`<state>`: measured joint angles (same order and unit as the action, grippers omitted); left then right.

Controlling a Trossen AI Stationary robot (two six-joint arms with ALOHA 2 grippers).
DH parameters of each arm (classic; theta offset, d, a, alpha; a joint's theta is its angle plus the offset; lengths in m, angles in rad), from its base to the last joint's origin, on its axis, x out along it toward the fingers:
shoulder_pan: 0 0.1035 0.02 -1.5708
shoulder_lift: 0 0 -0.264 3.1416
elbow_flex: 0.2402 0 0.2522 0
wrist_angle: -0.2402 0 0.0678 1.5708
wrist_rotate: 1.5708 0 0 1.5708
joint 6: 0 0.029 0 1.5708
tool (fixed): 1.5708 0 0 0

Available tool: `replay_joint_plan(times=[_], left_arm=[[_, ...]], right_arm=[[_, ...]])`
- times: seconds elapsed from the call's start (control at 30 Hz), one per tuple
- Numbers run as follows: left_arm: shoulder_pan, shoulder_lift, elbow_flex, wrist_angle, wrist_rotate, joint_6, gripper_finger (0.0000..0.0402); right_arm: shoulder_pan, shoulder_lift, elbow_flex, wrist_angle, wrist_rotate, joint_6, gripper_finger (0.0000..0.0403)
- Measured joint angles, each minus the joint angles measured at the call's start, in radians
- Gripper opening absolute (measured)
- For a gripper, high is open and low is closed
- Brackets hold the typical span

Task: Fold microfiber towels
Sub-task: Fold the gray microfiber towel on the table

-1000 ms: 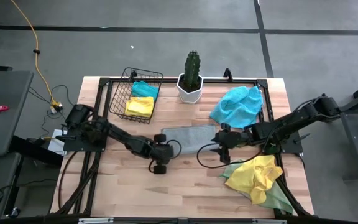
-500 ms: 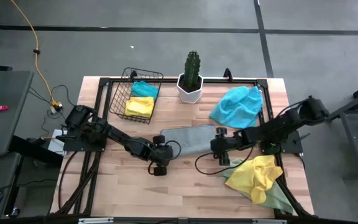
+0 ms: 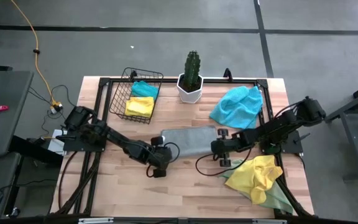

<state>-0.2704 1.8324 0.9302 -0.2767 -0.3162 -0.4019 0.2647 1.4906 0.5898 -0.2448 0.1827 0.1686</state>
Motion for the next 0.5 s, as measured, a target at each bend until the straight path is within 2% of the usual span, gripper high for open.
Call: replay_joint_plan(times=[0.2,0.33,0.5], left_arm=[[-0.022,0.003,0.000,-0.019,0.005,-0.036,0.0110],[-0.038,0.004,0.000,-0.037,0.004,-0.080,0.0103],[-0.061,0.015,0.000,-0.034,-0.023,-0.108,0.0056]], right_arm=[[0.000,0.000,0.000,-0.005,-0.028,0.093,0.0012],[0.013,0.000,0.000,-0.003,-0.032,0.137,0.0014],[0.044,0.000,-0.002,0.025,-0.058,0.174,0.0005]])
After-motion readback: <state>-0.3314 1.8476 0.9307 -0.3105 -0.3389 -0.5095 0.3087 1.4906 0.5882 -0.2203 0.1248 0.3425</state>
